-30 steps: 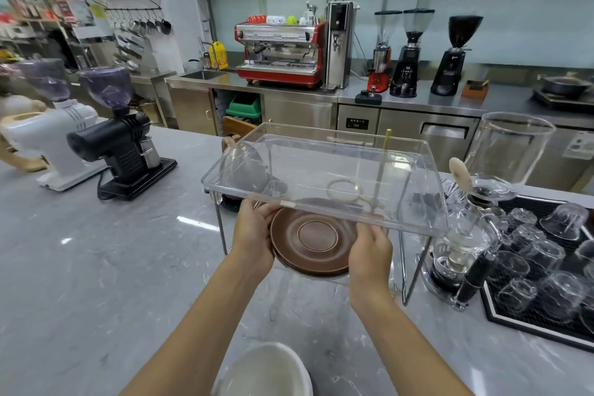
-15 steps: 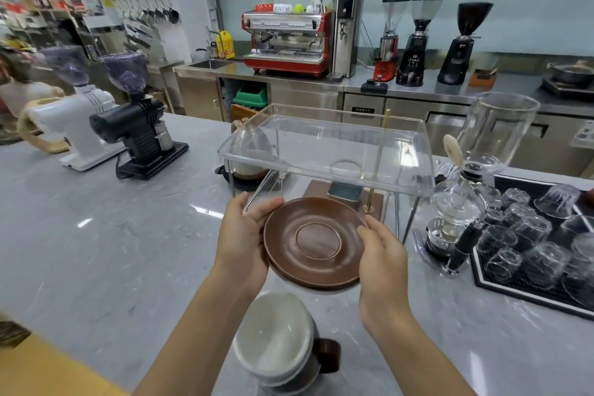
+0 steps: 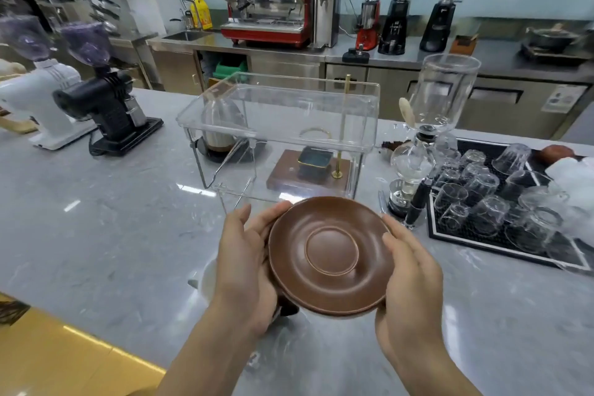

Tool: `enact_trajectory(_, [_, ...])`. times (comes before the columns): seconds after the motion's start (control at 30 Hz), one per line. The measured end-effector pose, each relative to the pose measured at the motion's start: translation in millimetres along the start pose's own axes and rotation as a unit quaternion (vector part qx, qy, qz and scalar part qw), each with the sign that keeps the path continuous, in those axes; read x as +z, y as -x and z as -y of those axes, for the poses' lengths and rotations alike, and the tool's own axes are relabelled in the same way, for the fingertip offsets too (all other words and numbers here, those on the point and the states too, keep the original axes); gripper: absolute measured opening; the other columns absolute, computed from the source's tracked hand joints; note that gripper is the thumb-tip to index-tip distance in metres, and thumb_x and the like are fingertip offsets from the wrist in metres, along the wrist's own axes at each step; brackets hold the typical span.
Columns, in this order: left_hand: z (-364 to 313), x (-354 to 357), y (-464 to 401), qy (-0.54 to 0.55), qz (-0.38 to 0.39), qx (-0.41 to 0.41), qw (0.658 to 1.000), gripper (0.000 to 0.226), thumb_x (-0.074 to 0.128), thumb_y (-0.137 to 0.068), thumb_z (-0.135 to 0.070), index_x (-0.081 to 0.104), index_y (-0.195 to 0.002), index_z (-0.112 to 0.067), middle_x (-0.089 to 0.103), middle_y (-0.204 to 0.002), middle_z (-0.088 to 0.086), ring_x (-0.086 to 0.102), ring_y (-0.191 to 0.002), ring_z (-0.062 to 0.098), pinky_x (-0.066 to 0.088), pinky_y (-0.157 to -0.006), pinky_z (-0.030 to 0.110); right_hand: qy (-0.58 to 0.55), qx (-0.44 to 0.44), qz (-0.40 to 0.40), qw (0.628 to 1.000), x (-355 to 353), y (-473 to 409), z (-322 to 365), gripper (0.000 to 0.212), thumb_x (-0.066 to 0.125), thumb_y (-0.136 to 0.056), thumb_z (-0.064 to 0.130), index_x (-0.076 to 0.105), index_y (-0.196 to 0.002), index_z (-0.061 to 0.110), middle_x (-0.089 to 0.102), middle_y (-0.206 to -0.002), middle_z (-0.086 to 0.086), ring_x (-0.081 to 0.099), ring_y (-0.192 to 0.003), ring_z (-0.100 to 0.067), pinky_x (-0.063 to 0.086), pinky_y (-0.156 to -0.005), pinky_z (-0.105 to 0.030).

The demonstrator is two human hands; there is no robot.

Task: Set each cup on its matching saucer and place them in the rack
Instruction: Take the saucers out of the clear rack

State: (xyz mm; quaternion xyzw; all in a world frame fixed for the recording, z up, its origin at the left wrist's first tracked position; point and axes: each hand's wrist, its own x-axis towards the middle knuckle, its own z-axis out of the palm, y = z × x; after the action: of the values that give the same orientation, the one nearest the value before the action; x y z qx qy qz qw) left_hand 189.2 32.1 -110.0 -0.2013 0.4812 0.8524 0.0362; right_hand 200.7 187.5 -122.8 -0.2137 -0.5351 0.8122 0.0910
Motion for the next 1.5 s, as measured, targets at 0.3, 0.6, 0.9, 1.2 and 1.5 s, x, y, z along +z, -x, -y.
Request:
enact_trajectory(0.3, [70.4,27.1,25.9,0.022,0.027,-0.045,0.998,0.06,0.032,-0.099,-0.05,0.069,-0.121,-0.007,0.072,-0.122,0.018,0.064,-0.114,0.037,0.047,-0.093,0.046,-0.039,0.036,-0.09,0.995,-75.7,1.4,-6.8,0.026,0.053,-0.096,0.017,0.076,-0.107,0.016,0.076,-0.108,-0.003,0.07,-0.106,-0.023,0.05,-0.1,-0.048])
enact_trajectory(0.6, [127.1,27.7,27.9,0.029,0.027,-0.086,0.996,0.049,0.037,-0.101,-0.038,0.068,-0.124,-0.008,0.07,-0.125,0.014,0.059,-0.126,0.036,0.046,-0.099,0.045,-0.018,0.051,-0.134,0.989,-122.8,-5.3,-31.4,0.028,0.05,-0.095,0.016,0.078,-0.098,0.015,0.079,-0.097,-0.002,0.072,-0.098,-0.022,0.053,-0.091,-0.041])
enact_trajectory(0.9, [160.4,12.5,22.3,-0.006,-0.041,-0.089,0.995,0.048,0.034,-0.104,-0.035,0.069,-0.122,-0.009,0.072,-0.122,0.01,0.062,-0.122,0.03,0.046,-0.106,0.047,0.044,0.07,-0.112,0.99,-141.6,-18.1,-68.9,0.028,0.051,-0.095,0.019,0.077,-0.105,0.018,0.076,-0.108,-0.001,0.069,-0.108,-0.021,0.048,-0.103,-0.049])
enact_trajectory(1.2, [172.7,-6.5,9.0,-0.01,-0.087,-0.09,0.992,0.047,0.034,-0.104,-0.035,0.069,-0.124,-0.01,0.072,-0.124,0.008,0.064,-0.121,0.026,0.045,-0.107,0.046,0.087,0.064,-0.063,0.992,-138.9,-33.5,-95.2,0.03,0.047,-0.099,0.015,0.075,-0.11,0.015,0.076,-0.109,0.001,0.068,-0.108,-0.016,0.05,-0.101,-0.047])
enact_trajectory(1.5, [176.6,-12.9,3.7,-0.022,-0.101,-0.064,0.993,0.043,0.037,-0.103,-0.031,0.07,-0.123,-0.012,0.073,-0.122,0.005,0.065,-0.118,0.021,0.05,-0.096,0.038,0.122,0.034,-0.039,0.991,-134.2,-43.3,-113.3,0.031,0.045,-0.1,0.013,0.073,-0.114,0.014,0.074,-0.113,0.005,0.066,-0.11,-0.009,0.049,-0.104,-0.042])
